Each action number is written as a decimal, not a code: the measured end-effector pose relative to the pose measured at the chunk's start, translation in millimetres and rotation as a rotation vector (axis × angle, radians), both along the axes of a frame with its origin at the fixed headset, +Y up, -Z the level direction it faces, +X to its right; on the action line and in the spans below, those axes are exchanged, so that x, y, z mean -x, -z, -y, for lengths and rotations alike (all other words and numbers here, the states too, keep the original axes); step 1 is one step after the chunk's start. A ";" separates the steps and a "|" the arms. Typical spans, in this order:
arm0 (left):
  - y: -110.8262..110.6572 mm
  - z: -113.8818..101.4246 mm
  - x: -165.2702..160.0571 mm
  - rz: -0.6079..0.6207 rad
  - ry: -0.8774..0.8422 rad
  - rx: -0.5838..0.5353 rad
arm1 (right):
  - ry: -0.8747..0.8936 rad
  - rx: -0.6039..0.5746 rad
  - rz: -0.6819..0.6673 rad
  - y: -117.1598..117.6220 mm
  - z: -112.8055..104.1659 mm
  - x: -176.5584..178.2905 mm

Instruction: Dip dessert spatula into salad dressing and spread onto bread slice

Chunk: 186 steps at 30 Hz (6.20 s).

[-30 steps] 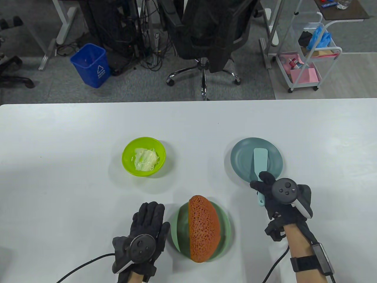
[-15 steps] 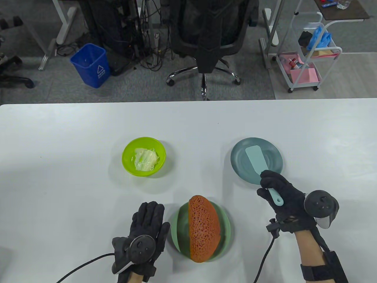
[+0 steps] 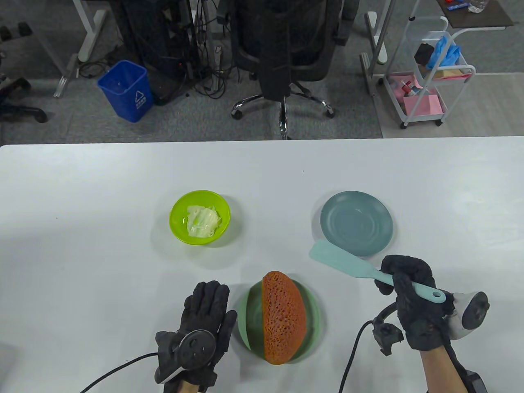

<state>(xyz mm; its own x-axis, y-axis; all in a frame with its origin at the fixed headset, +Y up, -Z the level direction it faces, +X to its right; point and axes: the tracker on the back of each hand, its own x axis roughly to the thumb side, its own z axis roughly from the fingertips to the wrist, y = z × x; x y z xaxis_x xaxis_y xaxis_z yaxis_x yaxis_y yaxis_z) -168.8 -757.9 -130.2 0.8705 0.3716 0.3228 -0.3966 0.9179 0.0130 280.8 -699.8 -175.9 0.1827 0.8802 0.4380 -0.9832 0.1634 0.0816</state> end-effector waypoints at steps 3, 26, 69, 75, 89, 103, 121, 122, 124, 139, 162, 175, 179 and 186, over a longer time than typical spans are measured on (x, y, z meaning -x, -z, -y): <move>-0.7 -0.1 0.0 0.001 -0.002 -0.003 | 0.032 -0.006 -0.031 -6.7 0.9 2.1; 2.0 6.5 -1.1 -0.092 -0.151 0.069 | 0.060 0.076 -0.140 -18.0 27.4 2.7; 17.1 23.3 -13.5 -0.104 -0.115 0.391 | -0.018 0.366 -0.422 117.3 -17.6 173.5; 17.2 22.4 -14.3 -0.115 -0.102 0.379 | -0.148 0.462 -0.386 136.6 -15.4 208.3; 16.7 22.3 -15.3 -0.110 -0.093 0.369 | -0.351 0.585 -0.330 155.7 -0.9 253.0; 16.8 22.6 -17.1 -0.116 -0.107 0.394 | -0.415 0.611 -0.277 159.5 -2.4 254.5; 17.6 22.5 -17.2 -0.109 -0.112 0.401 | -0.394 0.578 -0.226 160.3 -14.9 241.0; 17.6 22.5 -17.2 -0.109 -0.112 0.401 | -0.370 0.575 -0.234 160.1 -14.5 239.4; 17.6 22.4 -17.1 -0.108 -0.111 0.400 | -0.322 0.567 -0.254 159.6 -13.9 236.9; 16.8 22.4 -17.3 -0.109 -0.108 0.396 | 0.128 0.397 -0.319 135.9 -18.5 201.1; 16.2 22.6 -16.7 -0.110 -0.108 0.408 | 0.183 0.230 -0.190 23.7 24.2 25.2; 16.4 22.5 -16.7 -0.114 -0.103 0.407 | 0.101 0.239 -0.137 14.8 56.9 43.0; 16.5 22.7 -16.6 -0.114 -0.103 0.407 | 0.074 0.238 -0.120 14.5 60.0 47.3; 16.5 22.7 -16.8 -0.114 -0.102 0.406 | 0.045 0.267 -0.104 15.7 64.7 48.9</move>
<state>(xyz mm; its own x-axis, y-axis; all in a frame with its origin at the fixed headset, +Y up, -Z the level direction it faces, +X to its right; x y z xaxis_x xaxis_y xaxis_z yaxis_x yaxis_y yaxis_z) -152.0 -780.5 -146.7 0.8446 0.5342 0.0369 -0.5021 0.8141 -0.2918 232.0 -764.5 -191.7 0.2558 0.9519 0.1687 -0.9631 0.2358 0.1297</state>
